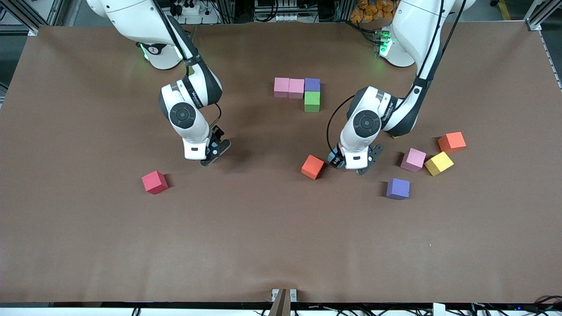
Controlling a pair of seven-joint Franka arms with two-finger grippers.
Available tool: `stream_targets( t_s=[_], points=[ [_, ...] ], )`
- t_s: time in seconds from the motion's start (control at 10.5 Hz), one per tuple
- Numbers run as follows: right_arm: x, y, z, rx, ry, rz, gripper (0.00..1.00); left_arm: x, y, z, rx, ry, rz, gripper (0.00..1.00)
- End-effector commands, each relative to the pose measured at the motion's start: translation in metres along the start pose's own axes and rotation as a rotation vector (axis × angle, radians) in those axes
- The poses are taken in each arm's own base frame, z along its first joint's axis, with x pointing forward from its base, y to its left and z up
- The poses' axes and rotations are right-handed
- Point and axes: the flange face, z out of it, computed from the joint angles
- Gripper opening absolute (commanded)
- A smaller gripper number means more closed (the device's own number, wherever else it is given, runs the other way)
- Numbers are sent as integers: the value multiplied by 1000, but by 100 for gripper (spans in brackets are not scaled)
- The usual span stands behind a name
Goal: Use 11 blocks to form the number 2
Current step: 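Carry the teal cube with the left gripper toward the green cube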
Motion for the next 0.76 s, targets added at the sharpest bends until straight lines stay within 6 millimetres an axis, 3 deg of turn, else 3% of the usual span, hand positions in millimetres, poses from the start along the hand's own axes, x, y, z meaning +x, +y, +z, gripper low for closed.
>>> stream_targets(
  t_s=[0.0, 0.28, 0.38, 0.66],
  points=[
    [-7, -4, -6, -2, 8, -13, 100, -2, -3, -3, -4, -13, -24, 66],
    [-7, -4, -9, -2, 11, -13, 100, -10, -4, -12, 1, -13, 14, 53],
    [-7, -4, -10, -1, 10, -13, 100, -12, -8, -16, 4, -12, 32, 45],
    [-6, -4, -12, -1, 11, -13, 100, -34, -26, -32, 48, -36, 154, 42]
  ],
)
